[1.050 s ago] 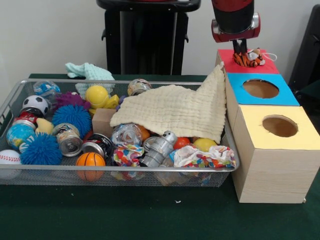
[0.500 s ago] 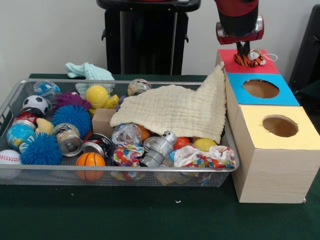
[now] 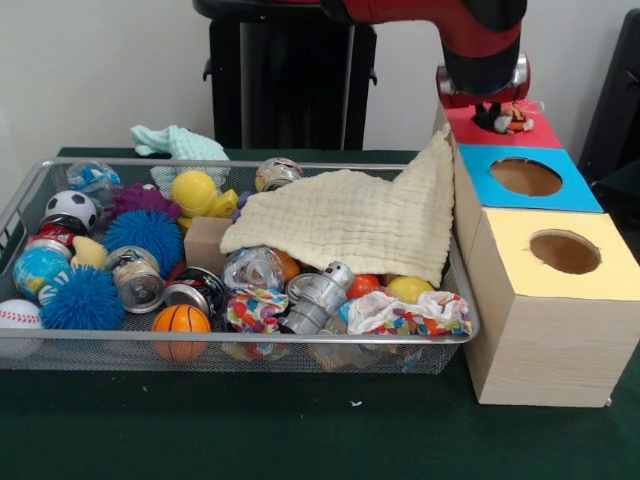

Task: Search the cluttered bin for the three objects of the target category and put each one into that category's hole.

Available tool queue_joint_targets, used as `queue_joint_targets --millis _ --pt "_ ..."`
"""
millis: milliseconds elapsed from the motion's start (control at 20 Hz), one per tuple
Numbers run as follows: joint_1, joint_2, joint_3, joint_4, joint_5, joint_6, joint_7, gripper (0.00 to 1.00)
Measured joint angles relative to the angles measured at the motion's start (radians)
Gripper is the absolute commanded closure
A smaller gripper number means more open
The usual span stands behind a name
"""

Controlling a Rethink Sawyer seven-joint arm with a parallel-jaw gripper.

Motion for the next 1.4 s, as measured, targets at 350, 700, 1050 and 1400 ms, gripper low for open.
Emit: queue_joint_targets --millis 350,700,1050,1400 --pt "-0.002 0.046 -0.003 -0.018 -0.001 -0.049 0.003 1.0" --pt "-0.002 0.022 -0.003 -0.018 -0.003 -0.03 0.003 1.0" --pt "-0.022 -0.084 -0.004 -0.022 -0.003 0.178 0.003 1.0" --pt "-0.041 -0.212 -0.004 -0.072 -0.005 0.476 0.003 1.0"
